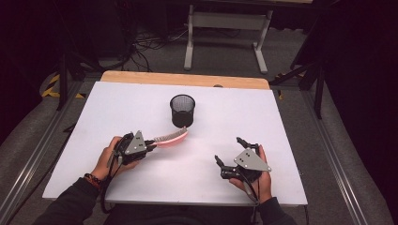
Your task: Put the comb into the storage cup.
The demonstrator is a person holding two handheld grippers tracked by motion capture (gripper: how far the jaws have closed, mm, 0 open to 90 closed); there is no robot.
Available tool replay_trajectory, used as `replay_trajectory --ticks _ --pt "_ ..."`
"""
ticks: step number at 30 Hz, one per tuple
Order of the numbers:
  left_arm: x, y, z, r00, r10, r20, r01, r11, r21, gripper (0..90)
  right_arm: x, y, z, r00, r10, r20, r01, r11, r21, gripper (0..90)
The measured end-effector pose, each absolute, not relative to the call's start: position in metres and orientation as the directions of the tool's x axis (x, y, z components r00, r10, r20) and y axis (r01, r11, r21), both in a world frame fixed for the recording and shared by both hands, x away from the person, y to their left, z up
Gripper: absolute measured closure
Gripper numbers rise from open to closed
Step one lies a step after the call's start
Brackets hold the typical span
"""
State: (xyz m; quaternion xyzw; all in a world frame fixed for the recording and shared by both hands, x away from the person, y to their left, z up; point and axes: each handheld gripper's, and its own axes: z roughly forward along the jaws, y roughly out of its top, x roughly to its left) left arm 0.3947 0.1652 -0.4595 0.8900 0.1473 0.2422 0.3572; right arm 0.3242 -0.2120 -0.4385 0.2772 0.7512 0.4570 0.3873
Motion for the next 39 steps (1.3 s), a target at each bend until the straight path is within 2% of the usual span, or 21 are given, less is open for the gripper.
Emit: replay_trajectory --ticks 14,19,21,24,31,39 --pt "0.405 0.167 -0.461 0.857 0.451 0.250 0.182 -0.718 0.672 78.4 0.324 -0.212 -0.441 -0.557 0.763 -0.328 0.068 0.435 0.898 8.6" --pt "0.414 0.163 -0.460 0.854 0.460 0.245 0.221 -0.746 0.628 76.5 0.325 -0.211 -0.441 -0.566 0.757 -0.327 0.069 0.439 0.896 8.8" --pt "0.420 0.162 -0.463 0.857 0.469 0.215 0.257 -0.750 0.610 73.7 0.325 -0.211 -0.442 -0.571 0.755 -0.322 0.074 0.438 0.896 8.9" --pt "0.425 0.159 -0.463 0.865 0.462 0.195 0.276 -0.764 0.583 74.4 0.326 -0.211 -0.443 -0.575 0.753 -0.320 0.078 0.440 0.895 8.9" --pt "0.424 0.153 -0.462 0.868 0.444 0.220 0.243 -0.769 0.591 75.9 0.326 -0.211 -0.444 -0.580 0.749 -0.321 0.079 0.444 0.892 9.0" --pt "0.412 0.150 -0.454 0.841 0.430 0.328 0.150 -0.768 0.623 77.5 0.325 -0.212 -0.442 -0.573 0.753 -0.325 0.072 0.441 0.894 9.2"
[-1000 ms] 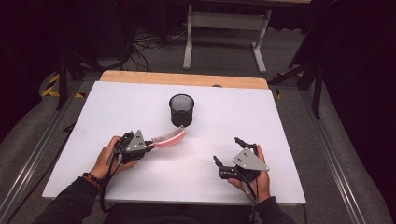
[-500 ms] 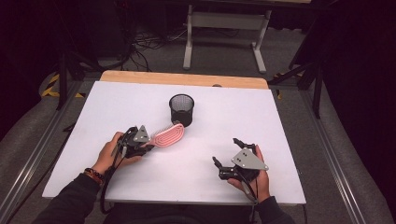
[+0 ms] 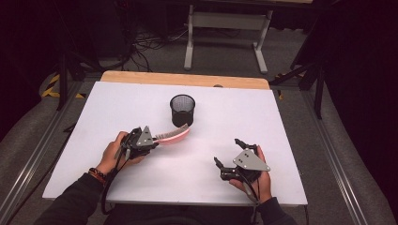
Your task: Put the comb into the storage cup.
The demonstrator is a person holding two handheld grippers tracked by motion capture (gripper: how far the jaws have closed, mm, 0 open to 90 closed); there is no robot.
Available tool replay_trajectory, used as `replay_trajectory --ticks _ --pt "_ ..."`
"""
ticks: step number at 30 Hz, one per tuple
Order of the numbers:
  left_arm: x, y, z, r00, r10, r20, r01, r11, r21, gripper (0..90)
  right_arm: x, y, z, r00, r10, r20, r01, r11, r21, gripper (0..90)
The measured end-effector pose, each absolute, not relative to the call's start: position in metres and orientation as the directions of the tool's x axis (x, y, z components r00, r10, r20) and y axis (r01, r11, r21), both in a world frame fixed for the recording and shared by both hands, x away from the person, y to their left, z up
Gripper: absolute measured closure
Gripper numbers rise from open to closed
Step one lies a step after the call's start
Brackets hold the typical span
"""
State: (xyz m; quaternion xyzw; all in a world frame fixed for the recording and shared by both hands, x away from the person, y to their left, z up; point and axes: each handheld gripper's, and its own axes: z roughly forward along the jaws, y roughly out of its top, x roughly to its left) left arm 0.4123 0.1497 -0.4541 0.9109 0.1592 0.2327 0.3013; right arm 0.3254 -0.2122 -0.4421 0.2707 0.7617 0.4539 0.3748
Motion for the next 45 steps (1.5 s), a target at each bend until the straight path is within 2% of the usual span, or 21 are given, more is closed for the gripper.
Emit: replay_trajectory --ticks 5,12,20,26,32,42,45 --pt "0.404 0.153 -0.448 0.818 0.442 0.368 0.110 -0.749 0.654 77.5 0.325 -0.211 -0.441 -0.569 0.753 -0.332 0.065 0.443 0.894 9.2" --pt "0.398 0.157 -0.437 0.834 0.439 0.336 0.067 -0.684 0.726 77.6 0.329 -0.208 -0.440 -0.585 0.746 -0.318 0.059 0.430 0.901 9.4" --pt "0.388 0.153 -0.431 0.832 0.453 0.321 0.009 -0.588 0.808 77.6 0.356 -0.179 -0.440 -0.683 0.699 -0.212 0.108 0.384 0.917 7.6" --pt "0.384 0.149 -0.434 0.832 0.473 0.291 -0.007 -0.515 0.857 77.5 0.375 -0.161 -0.437 -0.735 0.677 -0.046 0.199 0.280 0.939 6.2" --pt "0.381 0.143 -0.435 0.839 0.462 0.287 -0.023 -0.497 0.867 77.6 0.388 -0.145 -0.439 -0.751 0.659 0.041 0.269 0.248 0.931 6.2" --pt "0.381 0.138 -0.437 0.844 0.469 0.262 -0.017 -0.464 0.886 77.6 0.395 -0.133 -0.435 -0.776 0.615 0.139 0.292 0.156 0.943 5.7" --pt "0.381 0.133 -0.441 0.827 0.480 0.294 -0.019 -0.498 0.867 77.5 0.395 -0.129 -0.434 -0.778 0.609 0.154 0.297 0.141 0.945 5.5"
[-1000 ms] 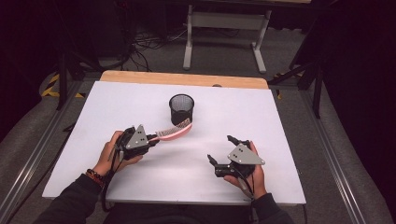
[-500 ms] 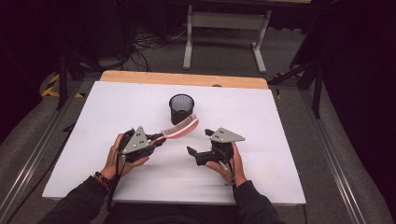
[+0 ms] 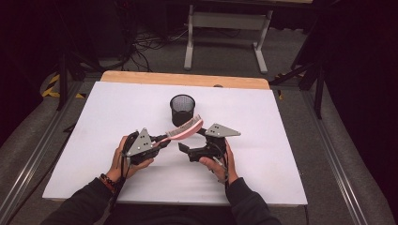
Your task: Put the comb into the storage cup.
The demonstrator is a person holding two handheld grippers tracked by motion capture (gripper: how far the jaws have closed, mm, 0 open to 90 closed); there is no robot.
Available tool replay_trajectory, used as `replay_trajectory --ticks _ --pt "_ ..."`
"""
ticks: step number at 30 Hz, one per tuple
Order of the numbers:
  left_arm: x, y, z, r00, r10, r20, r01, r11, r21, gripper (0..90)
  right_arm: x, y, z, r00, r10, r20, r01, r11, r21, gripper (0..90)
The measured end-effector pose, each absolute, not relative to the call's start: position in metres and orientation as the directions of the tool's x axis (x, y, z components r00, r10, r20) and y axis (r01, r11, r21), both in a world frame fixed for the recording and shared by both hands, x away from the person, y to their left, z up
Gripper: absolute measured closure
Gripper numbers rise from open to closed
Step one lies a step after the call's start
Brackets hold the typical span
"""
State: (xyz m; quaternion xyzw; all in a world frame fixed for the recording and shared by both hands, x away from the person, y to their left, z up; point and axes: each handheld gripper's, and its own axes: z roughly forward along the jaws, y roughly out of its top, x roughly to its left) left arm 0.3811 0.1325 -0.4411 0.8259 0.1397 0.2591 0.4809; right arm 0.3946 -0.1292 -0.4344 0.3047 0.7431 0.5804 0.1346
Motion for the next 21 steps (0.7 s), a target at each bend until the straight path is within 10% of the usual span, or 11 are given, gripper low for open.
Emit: replay_trajectory --ticks 21 --pt "0.382 0.103 -0.456 0.799 0.522 0.300 0.029 -0.530 0.847 77.6 0.377 -0.115 -0.416 -0.746 0.624 0.233 0.263 -0.046 0.964 18.4"
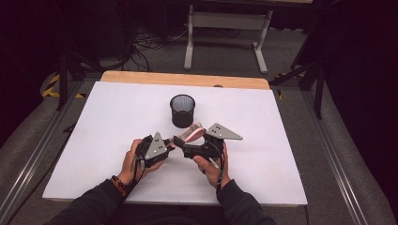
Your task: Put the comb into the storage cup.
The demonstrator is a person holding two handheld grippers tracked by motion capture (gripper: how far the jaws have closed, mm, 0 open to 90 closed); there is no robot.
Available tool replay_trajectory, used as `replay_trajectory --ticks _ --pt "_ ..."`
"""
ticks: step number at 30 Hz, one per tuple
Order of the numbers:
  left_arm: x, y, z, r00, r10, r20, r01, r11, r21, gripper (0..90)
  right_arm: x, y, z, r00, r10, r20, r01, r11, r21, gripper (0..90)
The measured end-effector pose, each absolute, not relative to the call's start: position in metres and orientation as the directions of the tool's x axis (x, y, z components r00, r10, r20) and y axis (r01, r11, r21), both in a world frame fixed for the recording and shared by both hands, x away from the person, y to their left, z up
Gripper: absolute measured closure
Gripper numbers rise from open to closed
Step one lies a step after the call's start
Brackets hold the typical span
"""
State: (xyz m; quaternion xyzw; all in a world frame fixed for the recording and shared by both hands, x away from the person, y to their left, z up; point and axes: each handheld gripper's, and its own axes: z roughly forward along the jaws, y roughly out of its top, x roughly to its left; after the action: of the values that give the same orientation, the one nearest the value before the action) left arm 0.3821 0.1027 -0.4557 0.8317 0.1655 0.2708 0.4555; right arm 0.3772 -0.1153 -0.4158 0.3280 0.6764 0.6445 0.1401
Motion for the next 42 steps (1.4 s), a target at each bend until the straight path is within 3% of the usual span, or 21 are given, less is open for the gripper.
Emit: replay_trajectory --ticks 9,14,17,22,34,42 --pt "0.381 0.096 -0.458 0.769 0.559 0.310 0.017 -0.502 0.864 76.6 0.375 -0.114 -0.410 -0.722 0.650 0.235 0.253 -0.067 0.965 20.8" --pt "0.381 0.098 -0.458 0.781 0.556 0.282 0.020 -0.475 0.880 71.1 0.374 -0.114 -0.403 -0.729 0.655 0.199 0.231 -0.039 0.972 21.7" --pt "0.382 0.099 -0.457 0.780 0.553 0.293 0.020 -0.491 0.871 65.0 0.373 -0.115 -0.400 -0.732 0.658 0.173 0.215 -0.017 0.976 21.8" --pt "0.383 0.107 -0.454 0.791 0.547 0.273 0.035 -0.486 0.873 45.0 0.372 -0.120 -0.396 -0.724 0.677 0.134 0.190 0.009 0.982 22.1" --pt "0.377 0.154 -0.448 0.831 0.498 0.249 -0.011 -0.434 0.901 23.6 0.378 -0.129 -0.384 -0.681 0.730 0.051 0.141 0.062 0.988 22.7" --pt "0.371 0.179 -0.446 0.819 0.517 0.248 -0.017 -0.411 0.911 16.0 0.384 -0.138 -0.377 -0.658 0.752 0.044 0.136 0.062 0.989 22.9"
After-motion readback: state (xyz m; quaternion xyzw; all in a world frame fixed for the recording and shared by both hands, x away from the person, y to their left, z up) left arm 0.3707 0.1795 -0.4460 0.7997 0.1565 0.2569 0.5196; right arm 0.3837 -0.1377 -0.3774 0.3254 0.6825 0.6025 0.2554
